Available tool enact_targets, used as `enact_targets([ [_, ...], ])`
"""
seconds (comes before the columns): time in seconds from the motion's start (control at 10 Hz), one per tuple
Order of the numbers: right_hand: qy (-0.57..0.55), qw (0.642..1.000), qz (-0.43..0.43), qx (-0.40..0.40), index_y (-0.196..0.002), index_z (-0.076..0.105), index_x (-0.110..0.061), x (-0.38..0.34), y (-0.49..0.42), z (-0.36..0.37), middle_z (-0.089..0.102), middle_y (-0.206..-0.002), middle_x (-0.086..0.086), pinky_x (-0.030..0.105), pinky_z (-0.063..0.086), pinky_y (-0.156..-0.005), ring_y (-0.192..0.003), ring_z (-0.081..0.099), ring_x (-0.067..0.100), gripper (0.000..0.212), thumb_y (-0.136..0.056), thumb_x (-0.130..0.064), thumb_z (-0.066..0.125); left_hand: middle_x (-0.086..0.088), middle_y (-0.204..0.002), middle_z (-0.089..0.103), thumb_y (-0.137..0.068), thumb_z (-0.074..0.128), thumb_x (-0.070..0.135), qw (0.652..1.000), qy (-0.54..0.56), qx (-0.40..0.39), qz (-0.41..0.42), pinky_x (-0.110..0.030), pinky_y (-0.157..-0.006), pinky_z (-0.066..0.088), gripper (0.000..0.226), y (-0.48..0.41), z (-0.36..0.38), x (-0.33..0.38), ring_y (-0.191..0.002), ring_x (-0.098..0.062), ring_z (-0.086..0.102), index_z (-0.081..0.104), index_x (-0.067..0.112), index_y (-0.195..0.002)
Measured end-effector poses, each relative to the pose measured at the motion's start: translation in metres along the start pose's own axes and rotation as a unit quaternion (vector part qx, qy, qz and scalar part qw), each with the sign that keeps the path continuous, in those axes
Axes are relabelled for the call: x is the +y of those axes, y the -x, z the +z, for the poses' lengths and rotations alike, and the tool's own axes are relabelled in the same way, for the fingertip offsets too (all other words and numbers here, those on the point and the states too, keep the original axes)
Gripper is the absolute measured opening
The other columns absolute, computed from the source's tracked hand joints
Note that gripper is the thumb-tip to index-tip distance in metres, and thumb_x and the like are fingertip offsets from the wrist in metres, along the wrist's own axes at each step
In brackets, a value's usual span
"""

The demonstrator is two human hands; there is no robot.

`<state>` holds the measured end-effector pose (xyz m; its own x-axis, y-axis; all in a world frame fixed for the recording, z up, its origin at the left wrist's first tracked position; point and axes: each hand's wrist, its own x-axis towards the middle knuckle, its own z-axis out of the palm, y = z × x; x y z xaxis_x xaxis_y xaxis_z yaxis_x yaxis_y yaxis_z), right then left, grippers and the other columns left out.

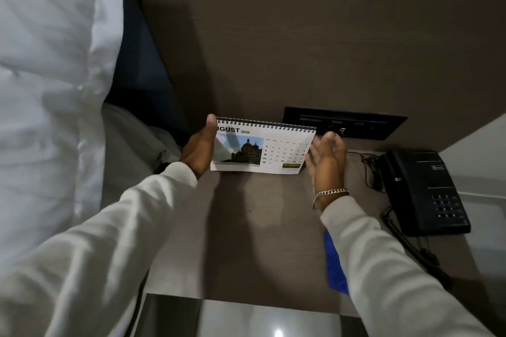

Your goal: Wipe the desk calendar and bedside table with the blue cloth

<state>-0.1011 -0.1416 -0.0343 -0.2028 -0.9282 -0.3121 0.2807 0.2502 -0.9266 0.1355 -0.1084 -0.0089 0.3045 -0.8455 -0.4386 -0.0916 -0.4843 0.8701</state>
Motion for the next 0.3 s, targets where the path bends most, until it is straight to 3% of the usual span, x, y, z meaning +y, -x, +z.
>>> enact_targets([
  [0.2, 0.058, 0.998, -0.018, -0.005, -0.143, 0.030, -0.015, -0.027, 0.017, 0.005, 0.054, -0.136, 0.005, 0.041, 0.041, -0.105, -0.123, 0.051, 0.019, 0.049, -0.100, -0.031, 0.047, -0.005, -0.146, 0.056, -0.064, 0.028, 0.092, 0.999, -0.033, 0.000, 0.032, -0.048, -0.118, 0.032, 0.104, 0.009, -0.002, 0.013, -0.138, -0.028, 0.050, 0.055, 0.025, -0.138],
  [0.3, -0.011, 0.990, -0.142, 0.013, -0.131, 0.044, -0.026, -0.084, 0.061, -0.008, 0.067, -0.116, -0.004, 0.036, 0.051, -0.090, -0.115, 0.061, 0.020, 0.041, -0.093, -0.023, 0.061, -0.004, -0.153, 0.049, -0.088, 0.033, 0.073, 0.989, -0.072, 0.055, 0.115, -0.037, -0.121, 0.026, 0.079, 0.034, -0.009, 0.051, -0.143, -0.026, 0.043, 0.047, 0.020, -0.145],
])
